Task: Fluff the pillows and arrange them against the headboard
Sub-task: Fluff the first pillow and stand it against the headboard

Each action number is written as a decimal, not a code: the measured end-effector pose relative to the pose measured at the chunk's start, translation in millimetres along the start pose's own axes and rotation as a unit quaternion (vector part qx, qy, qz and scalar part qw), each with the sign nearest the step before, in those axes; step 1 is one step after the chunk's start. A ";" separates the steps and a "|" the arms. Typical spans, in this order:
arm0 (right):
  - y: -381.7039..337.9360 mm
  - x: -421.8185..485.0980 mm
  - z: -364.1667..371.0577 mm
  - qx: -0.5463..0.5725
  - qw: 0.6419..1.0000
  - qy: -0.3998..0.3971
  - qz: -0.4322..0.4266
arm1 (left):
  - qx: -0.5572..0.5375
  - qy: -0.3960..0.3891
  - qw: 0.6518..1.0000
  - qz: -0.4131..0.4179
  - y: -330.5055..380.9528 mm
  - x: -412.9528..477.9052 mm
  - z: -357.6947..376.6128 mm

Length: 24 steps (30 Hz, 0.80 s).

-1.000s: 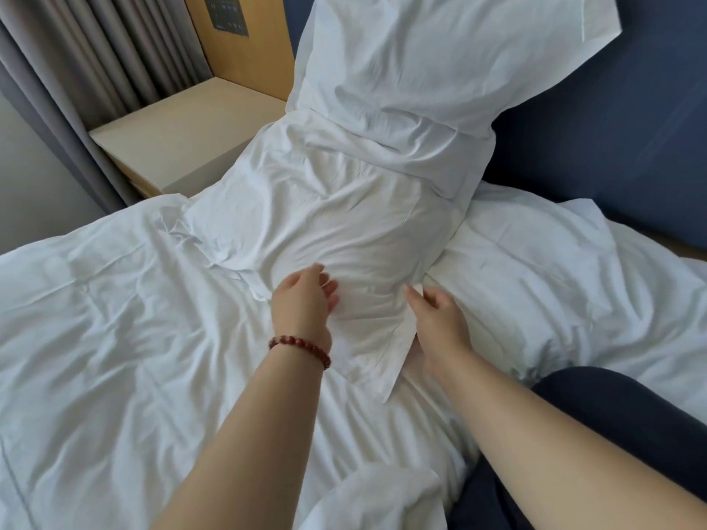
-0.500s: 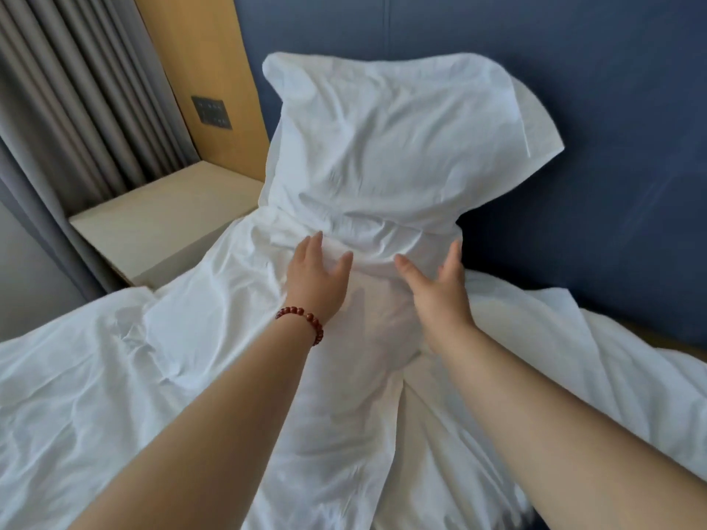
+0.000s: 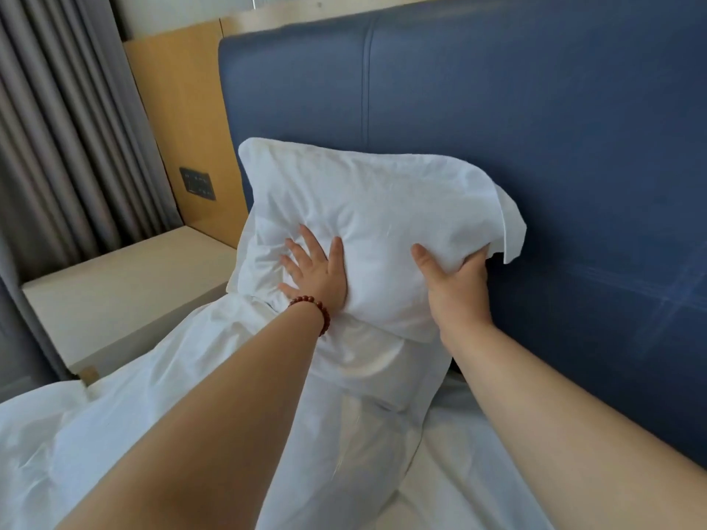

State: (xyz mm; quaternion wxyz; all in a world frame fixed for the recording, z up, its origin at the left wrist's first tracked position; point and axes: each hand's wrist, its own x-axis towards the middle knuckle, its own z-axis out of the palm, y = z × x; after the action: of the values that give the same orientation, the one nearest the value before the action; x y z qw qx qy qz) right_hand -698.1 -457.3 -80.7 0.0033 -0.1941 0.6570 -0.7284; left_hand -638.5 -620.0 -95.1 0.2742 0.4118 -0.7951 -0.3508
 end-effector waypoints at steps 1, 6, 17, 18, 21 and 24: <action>-1.0 -0.3 -1.6 -0.029 1.000 -0.003 -0.002 | 0.003 -0.010 1.000 -0.001 -2.9 4.2 0.5; -3.5 -15.8 -24.0 -0.137 0.989 0.044 -0.029 | 0.020 -0.087 0.994 0.058 -30.8 12.3 -19.6; -49.4 28.7 -35.1 -0.413 0.866 0.025 -0.281 | 0.112 0.010 0.974 0.198 40.0 -13.4 -2.5; -51.7 38.1 -33.8 -0.435 0.869 -0.006 -0.237 | 0.130 0.000 0.973 0.193 37.3 -6.7 2.9; -49.9 52.0 -27.3 -0.438 0.882 -0.104 -0.139 | 0.137 -0.006 0.971 0.194 20.0 2.5 11.6; -45.2 51.2 -16.0 -0.384 0.906 -0.133 -0.120 | 0.141 -0.014 0.975 0.172 1.5 11.6 9.0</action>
State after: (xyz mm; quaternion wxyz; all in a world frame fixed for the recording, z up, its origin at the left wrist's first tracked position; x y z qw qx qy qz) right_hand -738.7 -449.1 -24.2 -0.0719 -0.3526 0.8512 -0.3821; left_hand -651.6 -626.2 -97.7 0.2584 0.2982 -0.8994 -0.1882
